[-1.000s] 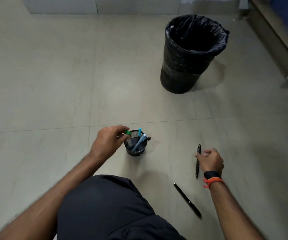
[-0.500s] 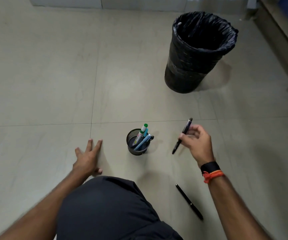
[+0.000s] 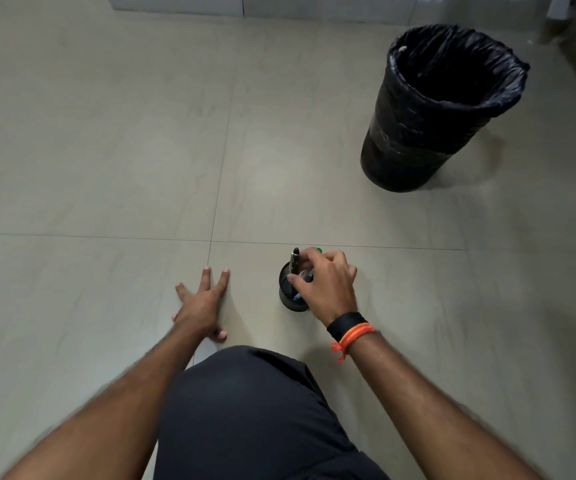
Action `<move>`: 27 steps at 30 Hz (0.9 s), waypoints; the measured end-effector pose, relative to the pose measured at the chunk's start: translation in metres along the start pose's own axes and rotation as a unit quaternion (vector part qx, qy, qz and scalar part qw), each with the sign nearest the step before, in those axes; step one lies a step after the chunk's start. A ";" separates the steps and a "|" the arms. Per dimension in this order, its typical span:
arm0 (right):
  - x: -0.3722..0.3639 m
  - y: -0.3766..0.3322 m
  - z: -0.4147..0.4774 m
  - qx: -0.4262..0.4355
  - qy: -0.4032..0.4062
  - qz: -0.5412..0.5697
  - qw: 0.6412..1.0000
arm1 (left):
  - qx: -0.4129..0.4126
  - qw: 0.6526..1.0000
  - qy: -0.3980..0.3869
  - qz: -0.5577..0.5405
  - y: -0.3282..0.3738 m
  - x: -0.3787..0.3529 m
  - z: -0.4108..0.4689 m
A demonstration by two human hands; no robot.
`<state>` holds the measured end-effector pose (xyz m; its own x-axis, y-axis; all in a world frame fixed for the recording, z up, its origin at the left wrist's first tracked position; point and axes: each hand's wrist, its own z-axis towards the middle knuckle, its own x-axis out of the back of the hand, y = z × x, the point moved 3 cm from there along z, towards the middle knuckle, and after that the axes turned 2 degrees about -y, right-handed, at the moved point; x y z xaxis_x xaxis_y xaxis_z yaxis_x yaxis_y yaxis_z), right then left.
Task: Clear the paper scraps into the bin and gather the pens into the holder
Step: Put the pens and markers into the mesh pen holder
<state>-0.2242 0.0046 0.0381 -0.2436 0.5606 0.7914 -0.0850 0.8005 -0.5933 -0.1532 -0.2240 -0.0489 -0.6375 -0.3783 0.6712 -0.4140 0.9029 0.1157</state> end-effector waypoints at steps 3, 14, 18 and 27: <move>0.000 0.004 -0.001 -0.016 0.027 -0.026 0.999 | 0.003 1.000 0.000 0.001 0.000 -0.001 0.000; 0.054 0.093 -0.057 -0.126 0.105 0.212 0.963 | -0.007 1.000 0.009 0.028 -0.001 -0.002 0.002; 0.037 0.140 -0.093 -0.223 0.009 0.092 0.970 | -0.019 0.999 0.017 0.037 -0.002 -0.002 0.006; 0.007 0.156 -0.115 -0.216 -0.227 -0.072 0.947 | -0.006 1.000 0.002 0.017 -0.001 0.001 0.001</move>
<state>-0.1283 0.1579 -0.0314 -0.6584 0.3688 0.6561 0.2298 0.9286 -0.2914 -0.1539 -0.2249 -0.0491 -0.6480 -0.3473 0.6779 -0.3855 0.9171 0.1014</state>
